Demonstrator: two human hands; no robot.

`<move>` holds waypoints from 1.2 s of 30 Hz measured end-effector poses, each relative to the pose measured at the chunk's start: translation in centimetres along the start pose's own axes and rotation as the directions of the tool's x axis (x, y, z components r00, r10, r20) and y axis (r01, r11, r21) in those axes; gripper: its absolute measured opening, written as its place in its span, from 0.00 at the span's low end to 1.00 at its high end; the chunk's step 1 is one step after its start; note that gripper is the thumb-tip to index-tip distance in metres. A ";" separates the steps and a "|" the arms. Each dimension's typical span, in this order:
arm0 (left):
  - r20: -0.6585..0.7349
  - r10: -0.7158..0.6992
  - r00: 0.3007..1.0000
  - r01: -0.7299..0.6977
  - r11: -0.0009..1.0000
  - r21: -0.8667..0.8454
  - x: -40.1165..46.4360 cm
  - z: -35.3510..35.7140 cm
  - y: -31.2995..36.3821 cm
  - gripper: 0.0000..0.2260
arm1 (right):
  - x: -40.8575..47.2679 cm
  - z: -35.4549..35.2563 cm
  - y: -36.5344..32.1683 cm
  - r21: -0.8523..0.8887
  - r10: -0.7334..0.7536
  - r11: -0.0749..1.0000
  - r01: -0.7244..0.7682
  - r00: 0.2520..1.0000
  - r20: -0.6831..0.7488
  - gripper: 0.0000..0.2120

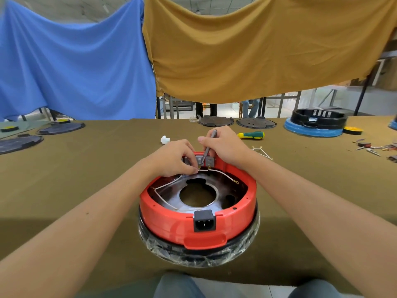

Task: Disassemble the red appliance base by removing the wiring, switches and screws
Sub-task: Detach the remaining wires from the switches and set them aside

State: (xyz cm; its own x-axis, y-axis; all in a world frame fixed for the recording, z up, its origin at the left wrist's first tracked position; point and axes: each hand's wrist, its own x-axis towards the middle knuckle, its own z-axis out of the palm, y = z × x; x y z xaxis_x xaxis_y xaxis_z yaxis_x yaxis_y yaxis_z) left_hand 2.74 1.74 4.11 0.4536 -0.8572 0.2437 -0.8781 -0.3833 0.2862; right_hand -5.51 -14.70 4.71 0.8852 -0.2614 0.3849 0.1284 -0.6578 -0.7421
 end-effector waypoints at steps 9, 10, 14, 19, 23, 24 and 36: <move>-0.003 -0.001 1.000 0.001 1.000 -0.013 -0.1 0.0 0.0 0.07 | -0.6 0.2 -0.5 -0.077 -0.042 0.996 0.040 0.999 -0.026 0.15; -0.003 -0.003 1.000 0.003 1.000 -0.013 -0.1 0.0 0.0 0.07 | -0.7 0.2 -0.6 -0.099 -0.062 0.993 0.059 0.998 -0.028 0.15; 0.008 -0.012 1.000 0.012 1.000 -0.006 -0.1 -0.1 0.2 0.07 | -0.5 0.2 -0.5 -0.085 -0.062 0.995 0.061 0.998 -0.012 0.16; 0.016 -0.018 1.000 0.018 1.000 -0.004 -0.1 -0.2 0.2 0.07 | 0.0 0.0 -0.1 -0.003 0.003 1.000 -0.003 1.000 -0.001 0.15; 0.013 -0.021 1.000 0.021 1.000 0.001 -0.1 -0.2 0.3 0.08 | -0.1 0.0 -0.1 -0.024 0.004 1.000 -0.004 1.000 -0.004 0.15; 0.012 -0.020 1.000 0.020 1.000 -0.003 -0.1 -0.2 0.3 0.09 | -0.2 0.1 -0.2 -0.048 -0.010 0.999 0.009 1.000 -0.013 0.15; 0.014 -0.025 1.000 0.025 1.000 -0.016 -0.2 -0.2 0.5 0.09 | -0.4 0.0 -0.1 -0.060 -0.049 0.997 0.049 0.999 0.000 0.15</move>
State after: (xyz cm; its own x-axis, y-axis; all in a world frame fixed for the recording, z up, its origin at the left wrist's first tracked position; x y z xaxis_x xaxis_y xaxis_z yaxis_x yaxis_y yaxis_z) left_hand 2.27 1.76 4.39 0.4734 -0.8520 0.2235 -0.8639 -0.3995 0.3067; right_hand -5.86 -14.54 4.70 0.8776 -0.2290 0.4212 0.1449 -0.7108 -0.6883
